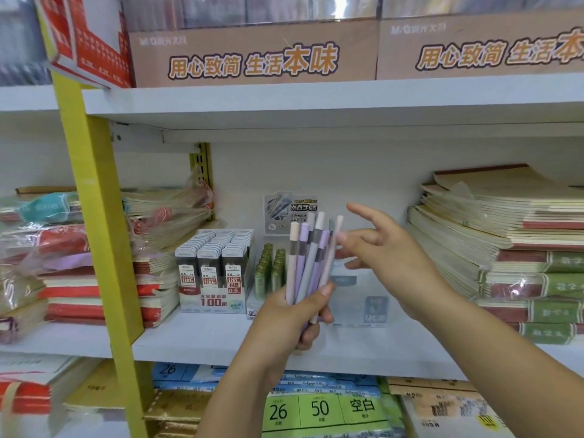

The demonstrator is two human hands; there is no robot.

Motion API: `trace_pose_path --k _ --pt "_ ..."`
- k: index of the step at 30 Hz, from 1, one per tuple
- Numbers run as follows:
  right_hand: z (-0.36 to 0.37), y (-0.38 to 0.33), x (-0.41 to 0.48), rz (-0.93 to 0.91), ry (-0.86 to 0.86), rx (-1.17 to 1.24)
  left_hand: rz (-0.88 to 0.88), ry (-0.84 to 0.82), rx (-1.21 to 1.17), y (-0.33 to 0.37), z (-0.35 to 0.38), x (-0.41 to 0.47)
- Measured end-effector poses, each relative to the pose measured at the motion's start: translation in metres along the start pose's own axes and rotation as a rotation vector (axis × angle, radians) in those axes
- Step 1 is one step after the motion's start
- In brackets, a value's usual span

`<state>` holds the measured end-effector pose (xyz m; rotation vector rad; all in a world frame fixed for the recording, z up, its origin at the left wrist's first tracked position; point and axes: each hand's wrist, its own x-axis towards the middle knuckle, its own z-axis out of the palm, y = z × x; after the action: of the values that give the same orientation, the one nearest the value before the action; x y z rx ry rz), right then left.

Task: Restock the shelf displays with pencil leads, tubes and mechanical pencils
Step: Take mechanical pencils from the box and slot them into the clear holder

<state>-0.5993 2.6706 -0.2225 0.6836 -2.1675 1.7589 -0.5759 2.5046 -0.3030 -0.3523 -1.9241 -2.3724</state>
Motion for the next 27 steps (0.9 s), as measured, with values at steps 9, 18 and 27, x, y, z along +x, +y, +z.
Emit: trace_pose_path --k 9,18,27 --pt "-0.005 0.006 0.021 0.027 0.089 0.203 0.013 0.003 -0.131 -0.012 -0.002 0.011" --pt "-0.020 0.006 0.009 0.060 -0.005 0.053 0.044 0.106 -0.280 -0.012 -0.016 0.014" --pt "-0.010 0.002 -0.017 0.181 -0.461 -0.288 0.184 0.213 0.005 -0.001 -0.017 0.008"
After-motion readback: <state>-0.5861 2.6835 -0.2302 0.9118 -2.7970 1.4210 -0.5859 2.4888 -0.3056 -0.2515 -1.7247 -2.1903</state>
